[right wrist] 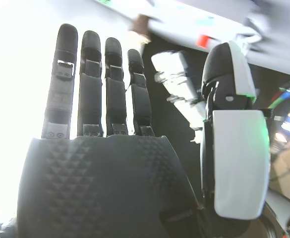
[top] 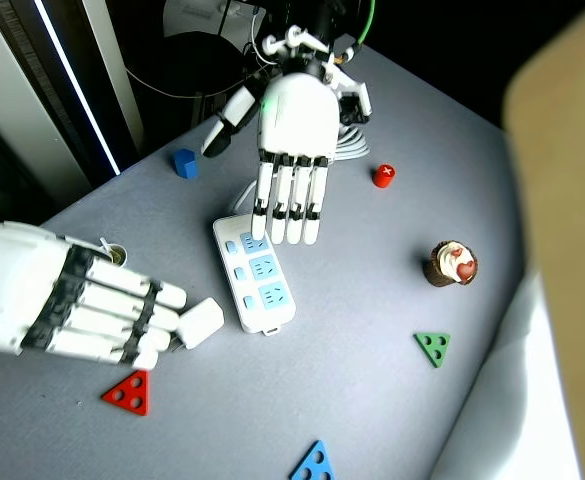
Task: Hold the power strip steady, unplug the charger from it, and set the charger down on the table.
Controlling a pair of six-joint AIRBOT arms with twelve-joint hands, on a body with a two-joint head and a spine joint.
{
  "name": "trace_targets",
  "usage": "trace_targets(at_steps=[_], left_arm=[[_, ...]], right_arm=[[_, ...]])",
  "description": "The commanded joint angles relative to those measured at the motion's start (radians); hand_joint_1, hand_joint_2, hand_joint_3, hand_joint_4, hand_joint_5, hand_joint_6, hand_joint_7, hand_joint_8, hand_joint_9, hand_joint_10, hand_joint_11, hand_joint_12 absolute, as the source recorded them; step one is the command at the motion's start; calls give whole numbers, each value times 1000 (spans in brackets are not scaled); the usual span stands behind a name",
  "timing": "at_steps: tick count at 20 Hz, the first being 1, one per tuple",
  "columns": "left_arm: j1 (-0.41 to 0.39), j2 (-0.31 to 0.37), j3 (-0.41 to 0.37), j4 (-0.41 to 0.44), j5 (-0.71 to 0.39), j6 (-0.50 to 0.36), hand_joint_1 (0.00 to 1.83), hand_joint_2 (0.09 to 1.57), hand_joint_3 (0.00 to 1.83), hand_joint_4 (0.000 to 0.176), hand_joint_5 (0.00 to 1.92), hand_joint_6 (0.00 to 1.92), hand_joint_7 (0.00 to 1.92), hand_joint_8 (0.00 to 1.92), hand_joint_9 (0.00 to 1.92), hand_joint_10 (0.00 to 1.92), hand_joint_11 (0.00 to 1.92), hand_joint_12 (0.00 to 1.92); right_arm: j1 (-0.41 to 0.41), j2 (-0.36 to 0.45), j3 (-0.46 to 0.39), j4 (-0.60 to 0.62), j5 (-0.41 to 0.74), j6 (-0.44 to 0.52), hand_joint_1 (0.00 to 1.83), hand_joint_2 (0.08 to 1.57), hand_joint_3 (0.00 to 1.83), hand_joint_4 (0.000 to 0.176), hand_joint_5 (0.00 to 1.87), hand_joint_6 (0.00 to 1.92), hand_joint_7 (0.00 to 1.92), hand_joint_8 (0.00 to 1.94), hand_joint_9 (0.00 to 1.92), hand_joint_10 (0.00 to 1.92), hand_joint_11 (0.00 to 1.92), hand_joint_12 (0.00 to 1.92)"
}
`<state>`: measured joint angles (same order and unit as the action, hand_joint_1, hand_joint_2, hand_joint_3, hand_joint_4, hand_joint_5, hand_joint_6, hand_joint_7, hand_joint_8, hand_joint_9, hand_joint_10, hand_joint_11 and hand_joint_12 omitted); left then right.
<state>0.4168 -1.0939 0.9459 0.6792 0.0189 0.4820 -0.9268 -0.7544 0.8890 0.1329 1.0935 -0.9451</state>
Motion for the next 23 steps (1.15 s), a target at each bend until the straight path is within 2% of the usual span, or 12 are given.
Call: trace_targets(at_steps=[1,12,15,17,23], left_arm=[[-20,5,-9,-11,-72,1,0,1011,2,0,15,2,29,2,27,1,32,15],[-134,19,-42,-51,-47,1,0,1030,5,0,34,5,46,7,39,7,42,20],[-147,17,-47,-50,-38,1,0,1026,2,0,39,6,49,6,45,8,52,24],[-148,22,-49,-51,-40,1,0,1034,5,0,14,0,22,0,18,0,23,12],[-148,32,-49,-51,-39,2,0,1027,1,0,17,0,29,2,22,1,24,12]], right_arm=[[8,7,2,16,121,-1,688,1111,11,0,404,5,460,6,453,3,295,512],[5,-1,4,5,124,-14,702,1136,0,0,406,3,470,1,460,1,245,600],[0,-6,4,4,131,-36,714,1131,0,0,411,4,478,3,471,4,256,604],[0,-5,5,4,131,-36,660,1150,5,0,391,0,453,0,446,0,234,596],[-2,-8,7,4,133,-35,694,1139,0,0,399,1,465,2,452,2,252,613]])
